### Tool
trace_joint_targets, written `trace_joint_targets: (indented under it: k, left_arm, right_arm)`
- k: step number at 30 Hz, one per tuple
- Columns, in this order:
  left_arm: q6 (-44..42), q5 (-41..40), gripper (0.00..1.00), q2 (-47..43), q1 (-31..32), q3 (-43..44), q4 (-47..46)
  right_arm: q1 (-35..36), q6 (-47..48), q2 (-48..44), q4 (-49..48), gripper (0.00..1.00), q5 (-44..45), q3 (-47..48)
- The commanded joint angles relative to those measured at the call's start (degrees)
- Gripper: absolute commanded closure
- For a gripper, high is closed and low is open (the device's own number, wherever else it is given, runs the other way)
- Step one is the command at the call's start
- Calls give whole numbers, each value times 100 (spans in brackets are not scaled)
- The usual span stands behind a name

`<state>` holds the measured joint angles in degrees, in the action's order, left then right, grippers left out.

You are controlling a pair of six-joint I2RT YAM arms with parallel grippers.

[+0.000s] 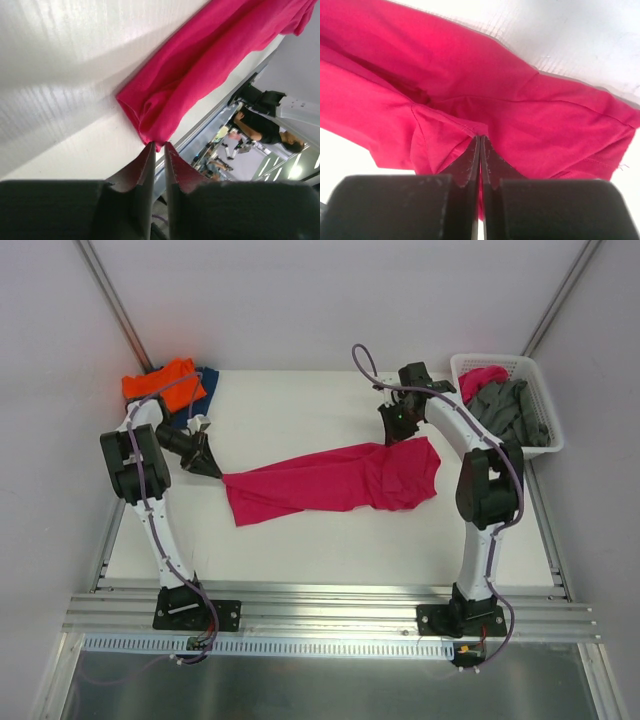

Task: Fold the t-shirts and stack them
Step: Fold the tshirt

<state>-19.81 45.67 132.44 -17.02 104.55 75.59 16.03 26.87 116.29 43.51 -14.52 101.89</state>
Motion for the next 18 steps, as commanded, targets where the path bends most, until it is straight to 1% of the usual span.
trace_joint_targets:
  k: [1, 2, 3, 4, 5, 6, 9, 12, 16, 18]
  left_arm:
    - [56, -76, 86, 36, 163, 206, 369]
    - [91, -84, 44, 27, 190, 206, 351]
    - [118, -93, 1, -16, 216, 197, 351]
    - [118, -111, 1, -78, 234, 162, 342]
    - [127, -85, 1, -139, 234, 145, 342]
    - [118, -32, 1, -349, 251, 136, 342]
    - [136, -32, 1, -850, 313, -40, 325]
    - [127, 12, 1, -1245, 418, -505, 316]
    - [127, 47, 1, -1589, 550, -1251, 272]
    - [109, 100, 1, -1783, 629, -1489, 272]
  right_arm:
    - [49, 90, 113, 9, 99, 37, 279]
    - [58, 81, 131, -9, 91, 81, 288]
    - [58, 55, 131, -18, 78, 142, 288]
    - [58, 46, 87, -35, 58, 212, 288]
    - [58, 11, 35, -53, 52, 248, 271]
    - [67, -15, -27, -53, 50, 283, 253]
    - [76, -59, -413, -62, 48, 371, 8]
    - [75, -94, -878, 26, 48, 179, -475]
    - [76, -349, -1529, 132, 49, -50, -1257]
    - [93, -481, -1879, 158, 48, -121, -1741]
